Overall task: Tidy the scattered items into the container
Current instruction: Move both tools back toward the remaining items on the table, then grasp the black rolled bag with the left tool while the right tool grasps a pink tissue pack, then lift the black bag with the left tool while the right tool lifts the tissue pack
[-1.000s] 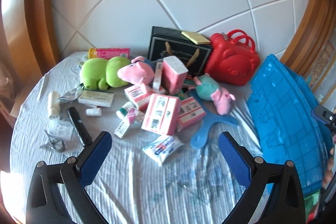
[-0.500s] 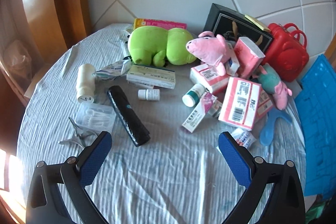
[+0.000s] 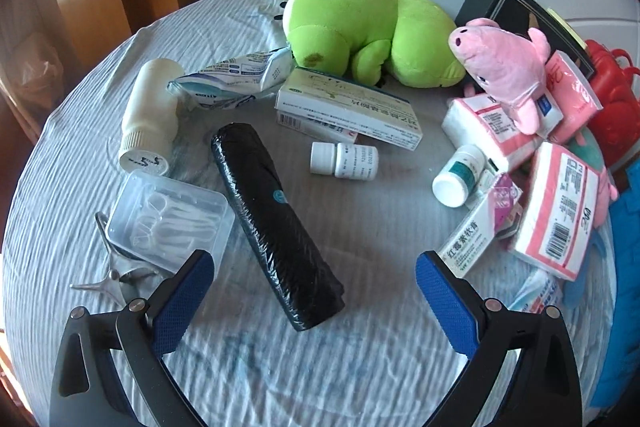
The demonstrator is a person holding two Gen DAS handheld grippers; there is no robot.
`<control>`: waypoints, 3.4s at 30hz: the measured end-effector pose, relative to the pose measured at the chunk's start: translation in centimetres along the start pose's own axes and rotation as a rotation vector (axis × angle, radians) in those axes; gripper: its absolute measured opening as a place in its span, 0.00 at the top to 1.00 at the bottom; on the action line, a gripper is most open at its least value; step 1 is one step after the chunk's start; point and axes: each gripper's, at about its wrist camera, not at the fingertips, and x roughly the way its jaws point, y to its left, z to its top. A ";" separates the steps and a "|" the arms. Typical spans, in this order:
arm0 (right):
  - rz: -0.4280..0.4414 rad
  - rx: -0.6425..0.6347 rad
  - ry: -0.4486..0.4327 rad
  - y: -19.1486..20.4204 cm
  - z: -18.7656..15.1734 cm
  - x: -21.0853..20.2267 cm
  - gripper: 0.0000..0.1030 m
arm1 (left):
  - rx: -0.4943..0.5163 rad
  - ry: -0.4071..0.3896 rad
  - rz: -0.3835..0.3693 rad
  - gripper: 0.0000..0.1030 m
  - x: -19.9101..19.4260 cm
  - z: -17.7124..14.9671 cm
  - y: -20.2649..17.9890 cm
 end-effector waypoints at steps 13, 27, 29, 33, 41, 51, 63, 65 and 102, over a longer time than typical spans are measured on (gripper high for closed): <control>-0.061 -0.025 0.083 3.6 4.1 9.9 0.13 | 0.088 -0.004 0.126 0.00 2.7 0.6 -1.1; -0.186 -0.126 0.191 6.6 5.5 15.6 0.00 | 0.158 0.004 0.221 0.00 3.5 0.7 -0.5; -0.206 -0.150 0.206 7.0 5.5 15.9 0.00 | 0.182 0.009 0.265 0.00 3.9 0.6 -0.4; -0.214 -0.172 0.204 7.1 5.4 15.5 0.05 | 0.222 0.016 0.310 0.00 4.4 0.5 -0.4; -0.177 -0.198 0.182 6.9 4.0 13.4 0.23 | 0.302 -0.019 0.260 0.65 3.0 0.4 -2.6; -0.153 -0.199 0.203 6.4 2.6 12.6 0.23 | 0.075 0.063 0.247 0.18 4.6 -0.1 -0.3; -0.144 -0.201 0.195 6.2 2.4 11.8 0.24 | 0.033 0.078 0.155 0.65 4.5 0.7 -0.3; -0.138 -0.195 0.188 6.2 2.4 11.2 0.25 | 0.030 0.076 0.156 0.65 4.1 0.4 -0.2; 0.123 -0.221 -0.075 6.4 2.5 -9.8 0.25 | -0.003 -0.204 0.126 0.67 -18.1 -1.6 1.2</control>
